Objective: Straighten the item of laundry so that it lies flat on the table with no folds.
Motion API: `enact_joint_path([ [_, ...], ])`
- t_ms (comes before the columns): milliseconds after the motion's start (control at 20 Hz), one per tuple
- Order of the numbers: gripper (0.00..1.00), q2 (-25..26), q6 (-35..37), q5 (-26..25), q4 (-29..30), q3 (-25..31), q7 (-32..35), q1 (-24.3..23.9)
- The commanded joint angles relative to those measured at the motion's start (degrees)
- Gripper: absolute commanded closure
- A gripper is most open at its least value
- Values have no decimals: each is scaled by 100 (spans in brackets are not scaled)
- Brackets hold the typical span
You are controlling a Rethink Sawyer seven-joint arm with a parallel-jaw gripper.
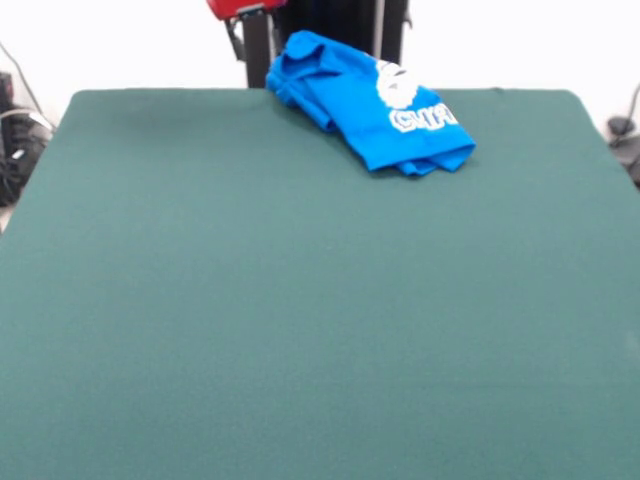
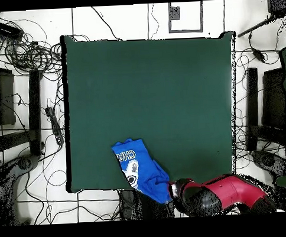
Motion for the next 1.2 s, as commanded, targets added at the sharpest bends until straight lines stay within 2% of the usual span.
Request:
enact_joint_path([
  [50, 0, 225, -347, -282, 282, 0, -119, 483],
  [650, 0, 357, -776, -611, 324, -363, 262, 841],
  [1200, 0, 909, -1272, -1233, -121, -1091, 465, 1242],
])
